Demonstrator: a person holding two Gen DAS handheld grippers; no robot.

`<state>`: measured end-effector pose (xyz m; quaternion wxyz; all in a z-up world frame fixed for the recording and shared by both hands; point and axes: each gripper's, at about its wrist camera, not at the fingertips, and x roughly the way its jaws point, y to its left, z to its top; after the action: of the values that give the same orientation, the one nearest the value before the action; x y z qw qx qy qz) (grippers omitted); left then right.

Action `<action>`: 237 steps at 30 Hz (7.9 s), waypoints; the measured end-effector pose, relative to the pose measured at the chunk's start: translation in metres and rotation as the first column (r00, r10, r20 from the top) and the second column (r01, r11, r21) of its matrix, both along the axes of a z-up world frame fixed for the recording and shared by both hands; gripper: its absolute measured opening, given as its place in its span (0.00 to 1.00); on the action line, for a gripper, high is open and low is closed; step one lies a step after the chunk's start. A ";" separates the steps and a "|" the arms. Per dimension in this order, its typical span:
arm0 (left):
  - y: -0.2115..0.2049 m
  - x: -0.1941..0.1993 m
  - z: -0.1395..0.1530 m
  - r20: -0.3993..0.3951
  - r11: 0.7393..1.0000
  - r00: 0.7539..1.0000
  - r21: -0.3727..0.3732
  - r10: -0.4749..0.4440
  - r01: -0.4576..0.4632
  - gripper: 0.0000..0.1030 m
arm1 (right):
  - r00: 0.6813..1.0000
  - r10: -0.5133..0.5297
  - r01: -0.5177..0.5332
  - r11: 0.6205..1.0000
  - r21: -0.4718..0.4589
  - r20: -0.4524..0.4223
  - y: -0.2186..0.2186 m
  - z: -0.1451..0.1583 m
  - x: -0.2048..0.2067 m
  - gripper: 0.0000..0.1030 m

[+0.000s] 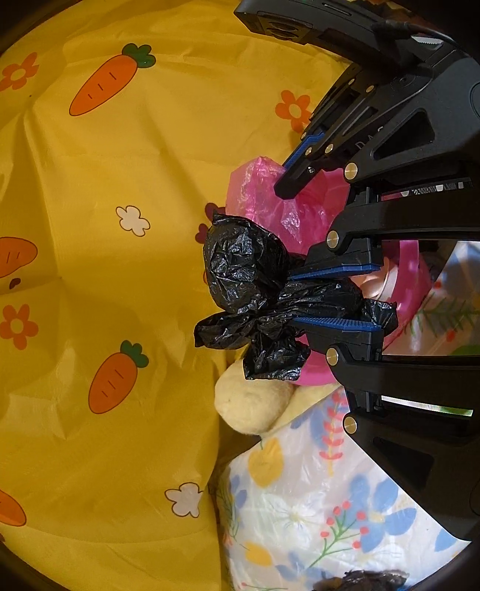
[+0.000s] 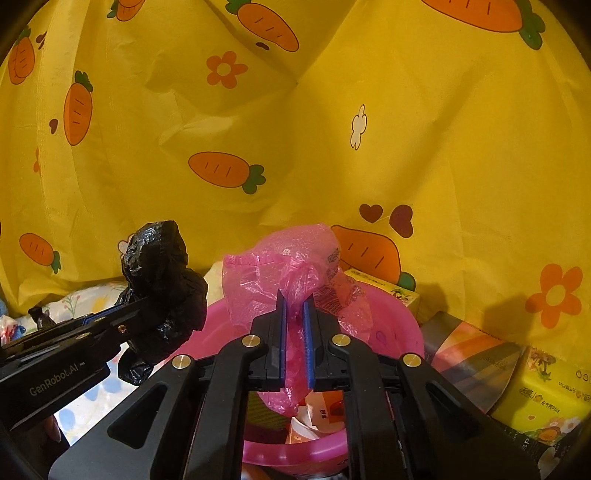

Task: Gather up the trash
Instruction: 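Open both tools to drop the two bags into the bucket, then move both open tools back over the wrappers and blue mesh sleeve, then grasp a red-white candy wrapper with the left tool while the right tool grasps a clear plastic wrapper, then lift and carry both wrappers over the pink bucket, then open both tools to drop the wrappers into the bucket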

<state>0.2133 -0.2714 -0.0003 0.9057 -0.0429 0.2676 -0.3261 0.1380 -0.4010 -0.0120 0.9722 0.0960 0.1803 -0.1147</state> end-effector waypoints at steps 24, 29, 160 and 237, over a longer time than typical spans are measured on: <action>0.035 0.018 -0.017 -0.086 0.992 0.990 -0.049 0.114 -0.119 0.89 | 1.000 -0.012 0.013 0.999 0.047 -0.023 -0.014 -0.013 0.002 0.53; 0.062 -0.001 -0.014 -0.024 0.974 0.974 0.013 0.224 -0.224 0.93 | 0.999 -0.032 0.032 0.999 0.028 0.004 -0.007 -0.008 -0.013 0.75; 0.372 -0.141 -0.020 -0.056 0.730 0.730 -0.014 0.682 -0.683 0.09 | 0.790 0.612 -0.607 0.771 0.194 0.040 0.229 -0.014 -0.060 0.02; -0.002 0.013 -0.007 -0.019 0.993 0.999 0.106 -0.049 0.050 0.10 | 0.994 -0.034 0.011 0.975 0.220 0.103 -0.026 0.023 -0.015 0.02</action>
<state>0.2267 -0.2731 -0.0078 0.8961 0.0095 0.2931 -0.3332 0.1229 -0.4274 0.0110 0.9625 0.2108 0.1388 -0.0998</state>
